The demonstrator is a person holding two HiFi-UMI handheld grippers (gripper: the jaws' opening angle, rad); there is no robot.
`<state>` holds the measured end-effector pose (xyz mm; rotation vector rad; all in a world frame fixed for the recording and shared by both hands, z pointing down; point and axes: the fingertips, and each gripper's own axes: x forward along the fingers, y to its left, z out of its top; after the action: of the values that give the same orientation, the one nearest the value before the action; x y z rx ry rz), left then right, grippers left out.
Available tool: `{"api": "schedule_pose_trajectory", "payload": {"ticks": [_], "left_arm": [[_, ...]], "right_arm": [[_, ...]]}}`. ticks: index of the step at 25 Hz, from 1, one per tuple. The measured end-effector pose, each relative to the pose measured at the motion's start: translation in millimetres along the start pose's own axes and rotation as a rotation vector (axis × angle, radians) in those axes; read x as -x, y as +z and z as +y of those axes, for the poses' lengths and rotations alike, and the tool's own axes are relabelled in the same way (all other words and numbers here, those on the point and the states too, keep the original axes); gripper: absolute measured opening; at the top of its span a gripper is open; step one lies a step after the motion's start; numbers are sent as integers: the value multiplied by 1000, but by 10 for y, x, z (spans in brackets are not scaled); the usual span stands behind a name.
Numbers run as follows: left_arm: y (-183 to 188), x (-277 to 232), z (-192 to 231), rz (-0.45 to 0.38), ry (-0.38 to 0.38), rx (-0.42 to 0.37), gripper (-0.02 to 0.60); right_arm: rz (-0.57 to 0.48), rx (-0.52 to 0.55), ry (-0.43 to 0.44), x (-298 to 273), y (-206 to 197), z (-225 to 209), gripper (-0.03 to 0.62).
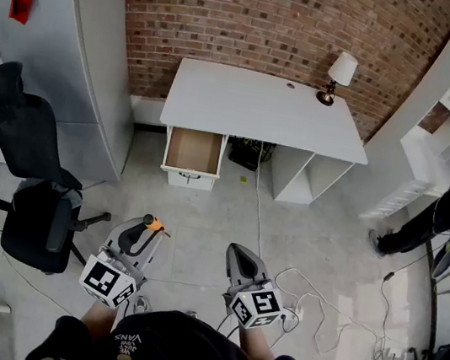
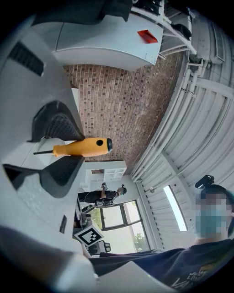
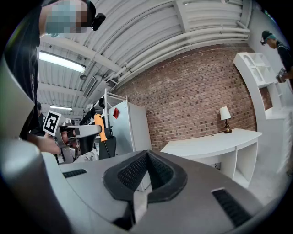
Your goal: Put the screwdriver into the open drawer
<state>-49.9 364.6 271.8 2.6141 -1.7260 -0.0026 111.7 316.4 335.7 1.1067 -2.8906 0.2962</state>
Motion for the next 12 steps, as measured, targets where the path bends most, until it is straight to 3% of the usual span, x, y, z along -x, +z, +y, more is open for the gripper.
{"api": "schedule_pose_trajectory", "payload": {"ticks": [12], "left_arm": [[-239,-104,-428,30,67,29,100]], "right_arm": [[-18,12,71,212,-18,-249,-9]]}}
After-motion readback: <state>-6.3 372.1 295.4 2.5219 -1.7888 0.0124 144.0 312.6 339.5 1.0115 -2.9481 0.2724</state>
